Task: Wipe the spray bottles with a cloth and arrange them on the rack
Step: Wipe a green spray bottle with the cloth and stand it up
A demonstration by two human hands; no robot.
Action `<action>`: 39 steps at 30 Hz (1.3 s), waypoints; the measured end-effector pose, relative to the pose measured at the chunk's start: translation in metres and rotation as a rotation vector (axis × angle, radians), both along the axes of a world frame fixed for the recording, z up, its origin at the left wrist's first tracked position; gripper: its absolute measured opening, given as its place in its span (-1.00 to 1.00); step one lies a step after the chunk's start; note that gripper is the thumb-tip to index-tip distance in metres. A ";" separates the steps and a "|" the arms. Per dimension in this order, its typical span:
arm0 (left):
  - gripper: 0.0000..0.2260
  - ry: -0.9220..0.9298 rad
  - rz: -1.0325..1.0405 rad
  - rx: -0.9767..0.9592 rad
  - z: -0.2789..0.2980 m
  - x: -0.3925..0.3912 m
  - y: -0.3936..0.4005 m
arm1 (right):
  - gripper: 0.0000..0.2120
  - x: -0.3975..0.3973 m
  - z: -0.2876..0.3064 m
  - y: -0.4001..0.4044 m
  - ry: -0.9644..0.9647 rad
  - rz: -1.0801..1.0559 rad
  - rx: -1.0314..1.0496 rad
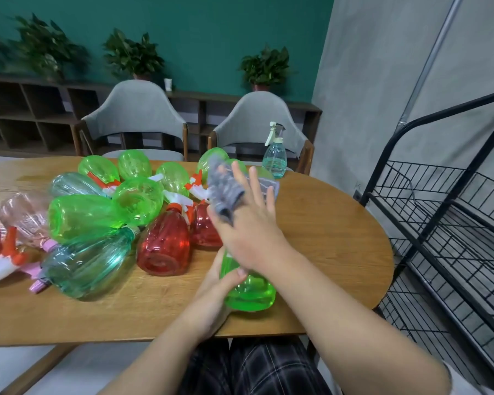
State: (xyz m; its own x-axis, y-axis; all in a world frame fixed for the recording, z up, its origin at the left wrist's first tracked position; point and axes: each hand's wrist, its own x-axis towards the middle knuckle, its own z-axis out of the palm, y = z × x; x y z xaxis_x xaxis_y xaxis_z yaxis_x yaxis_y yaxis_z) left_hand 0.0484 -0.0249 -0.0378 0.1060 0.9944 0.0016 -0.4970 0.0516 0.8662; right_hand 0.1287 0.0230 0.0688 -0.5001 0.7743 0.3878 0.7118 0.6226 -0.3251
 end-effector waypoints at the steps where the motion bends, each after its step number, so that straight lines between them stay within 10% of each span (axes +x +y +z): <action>1: -0.26 0.001 0.007 -0.013 0.000 0.001 0.000 | -0.33 -0.003 0.001 0.001 -0.140 -0.048 0.038; 8: -0.32 0.123 0.056 0.083 -0.007 0.000 -0.001 | -0.28 -0.018 0.003 0.003 -0.066 -0.155 0.183; 13: -0.29 0.280 0.049 0.151 -0.009 -0.001 -0.002 | -0.85 -0.013 0.017 0.020 0.182 -0.108 0.208; 28: -0.25 0.322 0.060 0.147 -0.008 -0.003 -0.003 | -0.49 0.011 0.041 0.045 0.421 -0.020 -0.298; 39: -0.31 0.349 0.054 0.151 -0.005 -0.002 -0.004 | -0.56 0.027 0.011 0.033 0.473 -0.293 -0.131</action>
State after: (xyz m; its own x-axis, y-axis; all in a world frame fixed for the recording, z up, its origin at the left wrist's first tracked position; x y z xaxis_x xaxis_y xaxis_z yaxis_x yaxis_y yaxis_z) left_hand 0.0469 -0.0286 -0.0425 0.0732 0.9899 0.1217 -0.1690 -0.1079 0.9797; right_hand 0.1558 0.0556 0.0794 -0.0527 0.9112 0.4087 0.6064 0.3543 -0.7118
